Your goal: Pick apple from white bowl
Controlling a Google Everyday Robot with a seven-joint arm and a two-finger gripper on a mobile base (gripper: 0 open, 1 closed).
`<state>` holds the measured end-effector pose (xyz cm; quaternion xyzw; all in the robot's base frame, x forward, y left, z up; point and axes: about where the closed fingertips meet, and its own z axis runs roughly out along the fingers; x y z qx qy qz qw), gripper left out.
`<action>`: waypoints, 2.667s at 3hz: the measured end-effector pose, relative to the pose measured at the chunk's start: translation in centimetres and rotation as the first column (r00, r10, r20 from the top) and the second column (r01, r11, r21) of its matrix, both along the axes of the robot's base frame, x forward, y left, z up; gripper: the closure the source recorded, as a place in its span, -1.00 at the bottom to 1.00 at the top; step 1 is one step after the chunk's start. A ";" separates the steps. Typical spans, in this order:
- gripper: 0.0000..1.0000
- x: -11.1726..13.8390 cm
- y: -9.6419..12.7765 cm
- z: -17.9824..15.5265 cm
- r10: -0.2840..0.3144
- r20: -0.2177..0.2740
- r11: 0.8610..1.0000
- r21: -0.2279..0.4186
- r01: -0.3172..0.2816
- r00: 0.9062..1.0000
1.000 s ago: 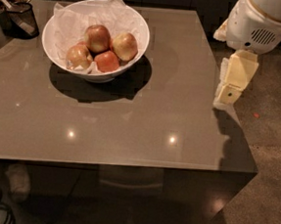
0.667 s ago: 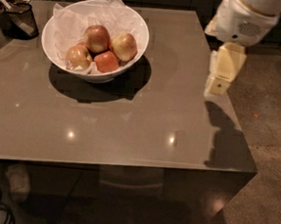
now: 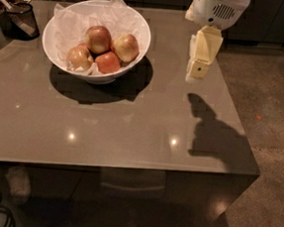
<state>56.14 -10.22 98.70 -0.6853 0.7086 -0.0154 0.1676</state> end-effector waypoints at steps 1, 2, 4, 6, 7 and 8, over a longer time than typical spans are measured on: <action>-1.00 1.2 1.3 0.4 0.019 0.012 1.000 0.018 -0.019 1.000; -1.00 3.6 4.5 1.7 0.083 0.030 0.996 0.030 -0.084 0.996; -1.00 7.3 9.7 4.3 0.163 0.116 0.985 0.045 -0.169 0.980; -1.00 9.3 12.1 3.1 0.200 0.124 0.973 0.092 -0.212 0.972; -0.90 10.5 13.2 1.7 0.218 0.097 0.965 0.129 -0.230 0.971; -0.72 11.4 14.0 0.6 0.230 0.069 0.959 0.156 -0.238 0.971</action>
Offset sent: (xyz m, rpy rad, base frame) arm 0.0622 0.0884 0.0466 0.0367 -0.0238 0.1863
